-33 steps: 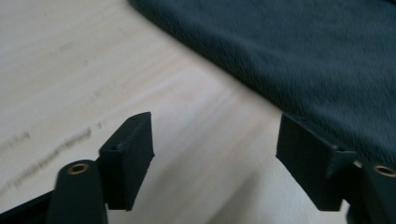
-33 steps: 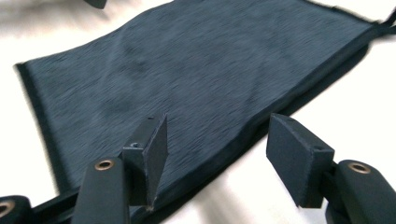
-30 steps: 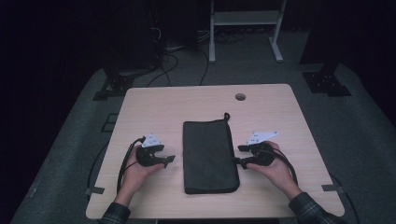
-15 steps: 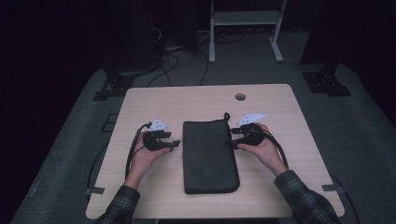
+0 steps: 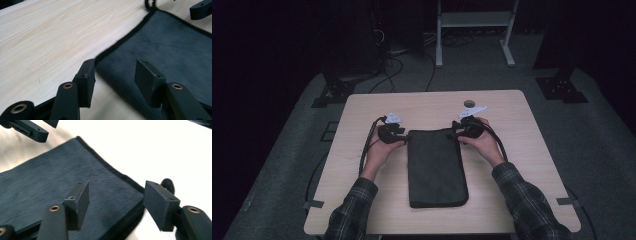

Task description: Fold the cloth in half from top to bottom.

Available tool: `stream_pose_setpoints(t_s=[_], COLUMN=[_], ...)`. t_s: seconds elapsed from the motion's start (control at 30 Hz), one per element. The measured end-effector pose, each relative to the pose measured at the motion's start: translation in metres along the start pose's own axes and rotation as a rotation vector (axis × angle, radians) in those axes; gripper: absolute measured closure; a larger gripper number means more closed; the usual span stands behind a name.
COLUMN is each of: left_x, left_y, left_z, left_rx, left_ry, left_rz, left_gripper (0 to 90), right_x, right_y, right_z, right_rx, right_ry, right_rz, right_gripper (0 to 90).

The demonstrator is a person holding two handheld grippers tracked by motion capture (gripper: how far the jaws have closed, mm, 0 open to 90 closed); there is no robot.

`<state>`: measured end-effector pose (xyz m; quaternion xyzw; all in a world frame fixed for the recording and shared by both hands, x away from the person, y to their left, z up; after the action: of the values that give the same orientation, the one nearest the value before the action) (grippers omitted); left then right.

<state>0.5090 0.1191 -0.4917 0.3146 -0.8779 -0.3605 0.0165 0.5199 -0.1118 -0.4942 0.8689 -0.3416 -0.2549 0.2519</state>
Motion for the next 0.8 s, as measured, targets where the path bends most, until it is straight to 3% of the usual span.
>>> stream_pose_setpoints(t_s=[0.17,0.2,0.27,0.57,0.7,0.73,0.8], left_x=[-0.003,-0.004,-0.005,-0.007,-0.007,-0.005,-0.004], left_y=[-0.016,-0.023,-0.028,-0.035,-0.035,-0.035,-0.035], left_z=[0.001,0.003,0.006,0.01,0.009,0.009,0.008], left_rx=[-0.022,-0.042,-0.057,-0.045,-0.051,-0.057,-0.061], left_ry=[0.008,0.01,0.008,0.048,0.048,0.055,0.054], left_rz=[0.008,0.011,0.007,0.032,0.038,0.049,0.067], left_gripper=[48.3,48.2,48.7,52.0,57.2,60.3,66.4], right_x=[0.011,0.016,0.018,0.022,0.021,0.019,0.018], right_y=[-0.013,-0.02,-0.025,-0.031,-0.03,-0.03,-0.03], right_z=[-0.002,0.001,0.004,0.009,0.01,0.011,0.011], right_rx=[-0.011,-0.03,-0.049,-0.051,-0.041,-0.036,-0.04], right_ry=[-0.031,-0.025,-0.028,-0.057,-0.039,-0.042,-0.048], right_rz=[0.014,0.051,0.075,0.063,0.055,0.035,0.033], right_gripper=[33.6,33.2,35.0,38.8,45.4,52.3,57.3])
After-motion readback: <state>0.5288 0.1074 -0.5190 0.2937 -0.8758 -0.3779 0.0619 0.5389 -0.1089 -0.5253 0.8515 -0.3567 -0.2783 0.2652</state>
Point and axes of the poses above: each handheld gripper's, and its own axes: y roughly backward along the jaws, z roughly out of its underside, x roughly to its right, the point moved 7 cm from there along -y, roughly forward along the jaws, and after that the axes turned 15 degrees about -y, right-handed, at the moved point
